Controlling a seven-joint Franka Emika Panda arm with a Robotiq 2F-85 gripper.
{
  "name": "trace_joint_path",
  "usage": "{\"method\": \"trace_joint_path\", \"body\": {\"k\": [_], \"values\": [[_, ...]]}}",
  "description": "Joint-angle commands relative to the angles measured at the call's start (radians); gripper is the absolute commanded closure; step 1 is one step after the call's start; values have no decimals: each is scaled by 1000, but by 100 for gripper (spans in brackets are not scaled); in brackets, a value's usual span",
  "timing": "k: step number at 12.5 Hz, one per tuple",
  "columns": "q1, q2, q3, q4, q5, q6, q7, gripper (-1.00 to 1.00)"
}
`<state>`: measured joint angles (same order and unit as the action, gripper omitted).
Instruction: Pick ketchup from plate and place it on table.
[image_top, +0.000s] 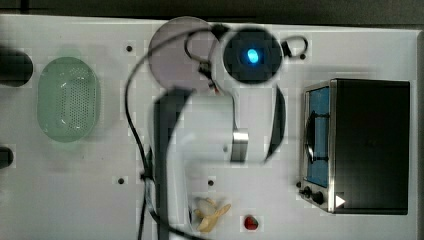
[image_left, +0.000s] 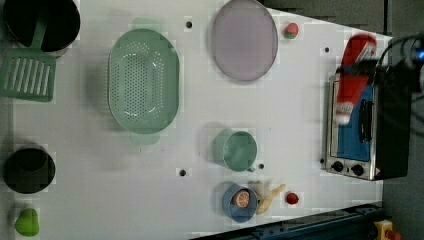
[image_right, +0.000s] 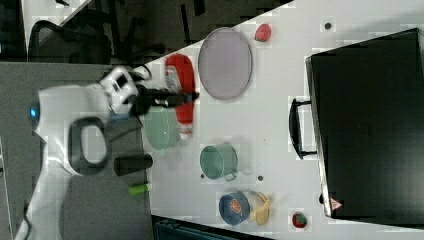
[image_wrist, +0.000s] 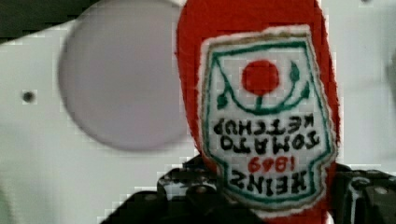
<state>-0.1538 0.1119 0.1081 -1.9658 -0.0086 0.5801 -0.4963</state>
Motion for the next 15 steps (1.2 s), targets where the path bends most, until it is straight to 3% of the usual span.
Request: {"method": "trace_joint_path", "body": {"k": [1, 5, 8, 9, 12, 15], "values": [[-6, -40, -1, -178, -2, 67, -20, -19], [-6, -24, -10, -360, -2, 218, -20, -19], [-6, 41, -12, -413, -2, 302, -20, -19], [-6, 70, -13, -415, -2, 322, -20, -27], [-6, 138, -14, -413, -2, 382, -21, -93], [-6, 94, -12, -389, 2, 377, -17, -100]]}}
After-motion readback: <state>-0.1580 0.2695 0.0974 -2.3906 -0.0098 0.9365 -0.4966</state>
